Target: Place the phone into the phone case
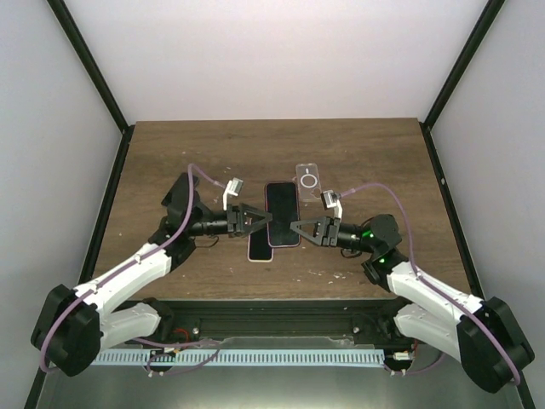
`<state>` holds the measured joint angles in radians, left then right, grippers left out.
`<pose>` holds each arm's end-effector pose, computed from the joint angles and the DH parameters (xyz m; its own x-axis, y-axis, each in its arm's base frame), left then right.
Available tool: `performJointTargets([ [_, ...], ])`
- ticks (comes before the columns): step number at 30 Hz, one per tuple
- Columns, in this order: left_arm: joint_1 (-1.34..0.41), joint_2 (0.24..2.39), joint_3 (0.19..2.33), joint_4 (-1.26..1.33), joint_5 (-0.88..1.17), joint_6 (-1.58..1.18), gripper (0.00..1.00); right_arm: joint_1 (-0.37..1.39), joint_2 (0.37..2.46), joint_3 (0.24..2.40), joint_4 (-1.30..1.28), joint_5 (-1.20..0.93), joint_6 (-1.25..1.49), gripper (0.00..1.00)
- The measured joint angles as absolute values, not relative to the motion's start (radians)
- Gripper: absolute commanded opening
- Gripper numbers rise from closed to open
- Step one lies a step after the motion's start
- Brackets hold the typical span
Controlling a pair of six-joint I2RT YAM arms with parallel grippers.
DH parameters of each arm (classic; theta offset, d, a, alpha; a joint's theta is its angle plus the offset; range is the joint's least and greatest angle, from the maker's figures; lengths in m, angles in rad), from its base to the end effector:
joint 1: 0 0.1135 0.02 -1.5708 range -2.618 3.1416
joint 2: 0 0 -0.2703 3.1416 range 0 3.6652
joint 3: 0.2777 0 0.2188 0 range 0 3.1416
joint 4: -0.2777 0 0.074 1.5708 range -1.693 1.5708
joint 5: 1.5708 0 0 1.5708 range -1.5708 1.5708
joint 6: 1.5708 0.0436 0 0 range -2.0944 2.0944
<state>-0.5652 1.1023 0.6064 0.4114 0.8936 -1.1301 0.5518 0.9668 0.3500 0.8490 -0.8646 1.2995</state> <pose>0.1613 -0.1425 0.2988 -0.9271 -0.0831 -0.3656 0.3584 0.0892 -0.9293 0.1294 0.1186 0.2867 -0.8827 0.1908 -0.4295 -0.4489 -0.0721 0.8907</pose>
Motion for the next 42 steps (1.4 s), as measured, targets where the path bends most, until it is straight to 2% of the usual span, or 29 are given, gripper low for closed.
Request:
performJointTargets([
  [3, -0.591, 1.102, 0.589, 0.417, 0.898, -1.139, 0.56, 0.552, 0.984, 0.351, 0.865, -0.827, 1.307, 0.01],
  [5, -0.611, 1.102, 0.582, 0.416, 0.901, -1.141, 0.47, 0.551, 0.996, 0.352, 0.880, -0.800, 1.315, 0.01],
  [7, -0.618, 1.102, 0.580, 0.416, 0.902, -1.139, 0.31, 0.551, 1.007, 0.353, 0.889, -0.787, 1.320, 0.01],
  [9, -0.618, 1.102, 0.580, 0.417, 0.902, -1.137, 0.09, 0.552, 1.014, 0.353, 0.889, -0.777, 1.321, 0.01],
  [10, -0.618, 1.102, 0.583, 0.416, 0.900, -1.133, 0.02, 0.552, 1.018, 0.353, 0.881, -0.773, 1.322, 0.01],
  [11, -0.618, 1.102, 0.585, 0.417, 0.900, -1.124, 0.00, 0.552, 1.019, 0.353, 0.873, -0.768, 1.326, 0.01],
  [18, -0.618, 1.100, 0.624, 0.304, 0.890, -1.057, 0.00, 0.552, 0.999, 0.353, 0.805, -0.751, 1.289, 0.01],
  [21, -0.621, 1.100, 0.658, 0.231, 0.884, -1.015, 0.19, 0.552, 0.977, 0.366, 0.753, -0.744, 1.253, 0.01],
  [23, -0.622, 1.098, 0.671, 0.204, 0.877, -1.002, 0.40, 0.552, 0.970, 0.376, 0.731, -0.742, 1.233, 0.01],
  [26, -0.620, 1.095, 0.676, 0.160, 0.859, -1.005, 0.48, 0.552, 0.960, 0.380, 0.704, -0.739, 1.187, 0.01],
  [39, -0.533, 1.071, 0.677, 0.181, 0.833, -1.021, 0.47, 0.552, 0.965, 0.340, 0.704, -0.895, 1.111, 0.01],
  [42, -0.533, 1.080, 0.677, 0.216, 0.834, -1.033, 0.39, 0.552, 0.964, 0.339, 0.705, -0.930, 1.104, 0.01],
])
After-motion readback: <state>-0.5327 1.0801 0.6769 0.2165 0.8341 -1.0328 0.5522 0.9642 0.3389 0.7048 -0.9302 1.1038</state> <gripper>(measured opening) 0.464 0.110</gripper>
